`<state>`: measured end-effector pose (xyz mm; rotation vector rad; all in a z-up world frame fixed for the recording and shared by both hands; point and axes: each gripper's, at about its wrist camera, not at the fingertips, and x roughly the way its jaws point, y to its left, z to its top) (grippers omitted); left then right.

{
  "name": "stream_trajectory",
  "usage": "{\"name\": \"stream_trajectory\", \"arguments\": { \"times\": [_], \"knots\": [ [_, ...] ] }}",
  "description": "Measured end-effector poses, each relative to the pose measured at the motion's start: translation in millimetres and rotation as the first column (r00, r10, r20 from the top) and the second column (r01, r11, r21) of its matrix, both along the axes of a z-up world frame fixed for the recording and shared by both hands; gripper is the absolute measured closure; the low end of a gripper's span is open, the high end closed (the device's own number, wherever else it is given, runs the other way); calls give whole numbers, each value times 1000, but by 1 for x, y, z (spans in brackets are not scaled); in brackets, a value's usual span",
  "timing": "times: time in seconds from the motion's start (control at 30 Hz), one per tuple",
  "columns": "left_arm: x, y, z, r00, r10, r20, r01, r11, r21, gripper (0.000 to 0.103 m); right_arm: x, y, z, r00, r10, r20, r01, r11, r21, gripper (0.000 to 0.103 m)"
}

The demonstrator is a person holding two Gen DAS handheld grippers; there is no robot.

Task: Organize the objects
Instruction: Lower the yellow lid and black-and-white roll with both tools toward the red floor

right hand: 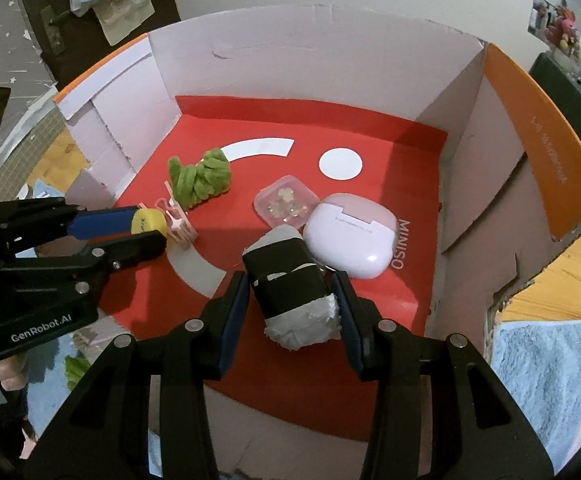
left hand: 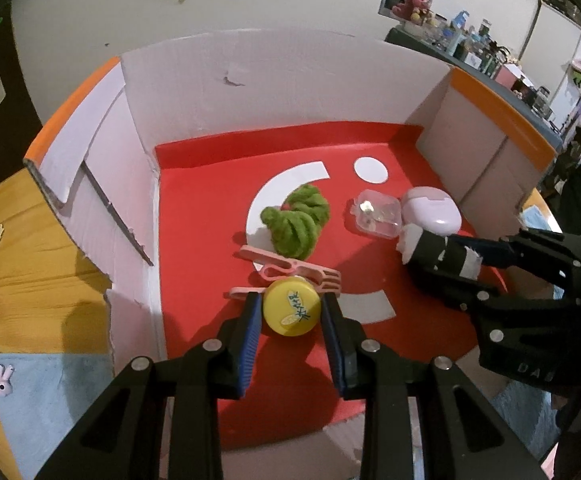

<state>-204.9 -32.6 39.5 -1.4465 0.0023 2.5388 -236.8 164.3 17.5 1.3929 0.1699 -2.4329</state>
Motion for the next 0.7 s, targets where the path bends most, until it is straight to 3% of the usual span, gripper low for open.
{"name": "stream_trajectory", "arguments": {
  "times": [0.7],
  "knots": [
    [-4,1,-5,1000,3,-4,-3,1000,-3,71,2,-2,-3,1000,-12,2,11,1000,10,62]
  ]
}}
